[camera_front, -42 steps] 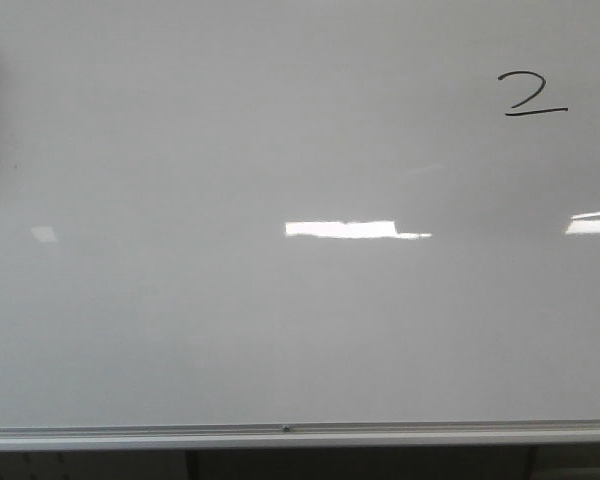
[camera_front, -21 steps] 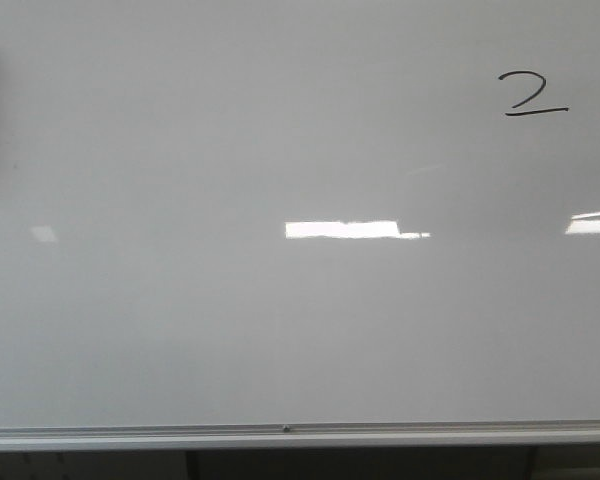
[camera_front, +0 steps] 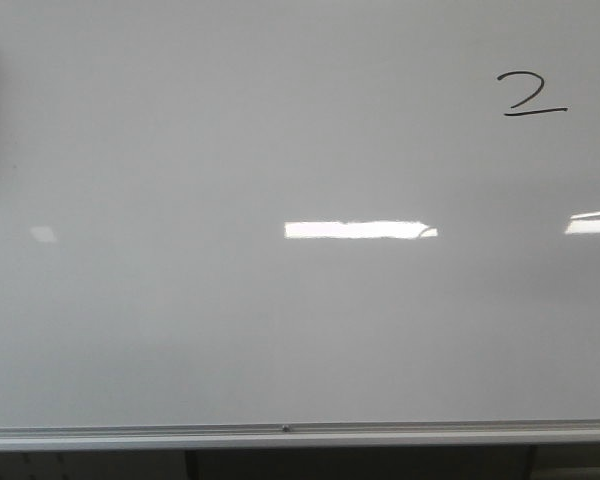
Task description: Write number 2 on whiteboard
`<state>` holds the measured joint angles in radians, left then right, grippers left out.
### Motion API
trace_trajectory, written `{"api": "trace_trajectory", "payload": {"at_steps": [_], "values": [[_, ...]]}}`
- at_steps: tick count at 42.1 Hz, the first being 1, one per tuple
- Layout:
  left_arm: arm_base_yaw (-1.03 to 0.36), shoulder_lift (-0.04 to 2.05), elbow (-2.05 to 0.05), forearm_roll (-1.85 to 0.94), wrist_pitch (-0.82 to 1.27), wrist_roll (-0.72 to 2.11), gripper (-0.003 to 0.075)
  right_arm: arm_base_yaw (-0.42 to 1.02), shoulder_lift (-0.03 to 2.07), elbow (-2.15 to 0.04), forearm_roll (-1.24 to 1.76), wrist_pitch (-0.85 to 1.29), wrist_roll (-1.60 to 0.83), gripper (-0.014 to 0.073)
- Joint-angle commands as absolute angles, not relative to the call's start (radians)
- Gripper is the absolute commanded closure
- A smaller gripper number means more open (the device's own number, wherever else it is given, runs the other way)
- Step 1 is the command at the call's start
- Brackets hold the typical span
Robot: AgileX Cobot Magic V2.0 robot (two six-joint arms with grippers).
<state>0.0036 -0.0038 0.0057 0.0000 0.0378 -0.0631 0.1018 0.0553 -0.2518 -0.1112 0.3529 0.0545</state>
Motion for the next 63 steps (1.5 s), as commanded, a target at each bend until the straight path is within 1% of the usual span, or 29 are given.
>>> {"api": "trace_trajectory", "payload": {"at_steps": [1, 15, 34, 38, 43, 63], "values": [[0.001, -0.033, 0.039, 0.0, -0.052, -0.07, 0.0741, 0.065, 0.027, -0.175, -0.103, 0.138, 0.049, 0.0662], [0.001, -0.032, 0.039, 0.0, -0.052, -0.07, 0.0741, 0.027, -0.012, 0.026, -0.098, -0.109, 0.05, 0.0662], [0.001, -0.032, 0.039, 0.0, -0.052, -0.07, 0.0741, 0.026, -0.012, 0.022, -0.095, -0.102, 0.051, 0.0662], [0.001, -0.032, 0.039, 0.0, -0.052, -0.07, 0.0741, 0.027, -0.024, 0.023, -0.038, -0.098, 0.038, 0.0662], [0.001, -0.032, 0.039, 0.0, -0.052, -0.07, 0.0741, 0.027, -0.029, 0.023, 0.059, -0.076, -0.057, 0.0662], [0.001, -0.032, 0.039, 0.0, -0.052, -0.07, 0.0741, -0.001, -0.03, 0.023, 0.055, -0.08, -0.065, 0.0662]]}}
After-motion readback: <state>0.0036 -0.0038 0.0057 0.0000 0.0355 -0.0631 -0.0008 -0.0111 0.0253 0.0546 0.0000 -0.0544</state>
